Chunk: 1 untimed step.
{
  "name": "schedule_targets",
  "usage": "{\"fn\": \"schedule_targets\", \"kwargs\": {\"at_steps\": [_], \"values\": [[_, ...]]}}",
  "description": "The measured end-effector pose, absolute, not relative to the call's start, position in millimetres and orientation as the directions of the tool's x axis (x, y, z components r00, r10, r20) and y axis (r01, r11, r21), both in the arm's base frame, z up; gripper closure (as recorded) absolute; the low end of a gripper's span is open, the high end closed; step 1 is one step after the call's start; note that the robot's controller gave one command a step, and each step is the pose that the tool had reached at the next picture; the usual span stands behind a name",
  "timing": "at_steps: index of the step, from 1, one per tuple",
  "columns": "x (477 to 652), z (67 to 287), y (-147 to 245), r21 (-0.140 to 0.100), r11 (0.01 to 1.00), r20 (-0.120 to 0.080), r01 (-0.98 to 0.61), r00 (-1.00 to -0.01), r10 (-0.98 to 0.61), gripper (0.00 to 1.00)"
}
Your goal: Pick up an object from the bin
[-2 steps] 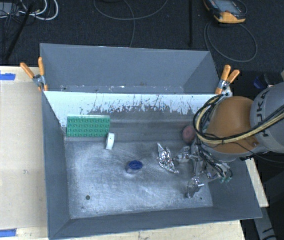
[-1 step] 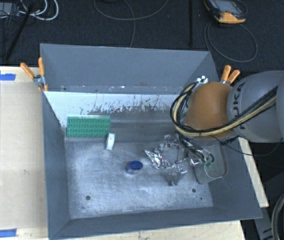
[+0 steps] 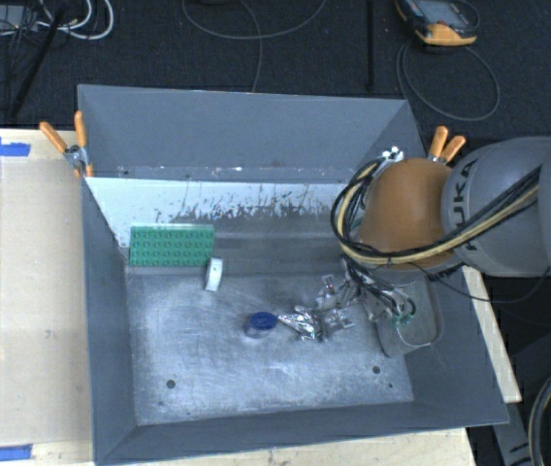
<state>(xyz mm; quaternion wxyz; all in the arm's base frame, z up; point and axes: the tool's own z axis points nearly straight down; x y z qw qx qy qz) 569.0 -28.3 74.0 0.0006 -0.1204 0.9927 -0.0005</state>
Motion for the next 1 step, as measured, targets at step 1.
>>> {"fn": "schedule_targets", "kwargs": {"at_steps": [1], "values": [[559.2, 207.9, -20.2, -0.002, 0.842, -0.005, -0.54, -0.842, -0.54, 1.0]]}}
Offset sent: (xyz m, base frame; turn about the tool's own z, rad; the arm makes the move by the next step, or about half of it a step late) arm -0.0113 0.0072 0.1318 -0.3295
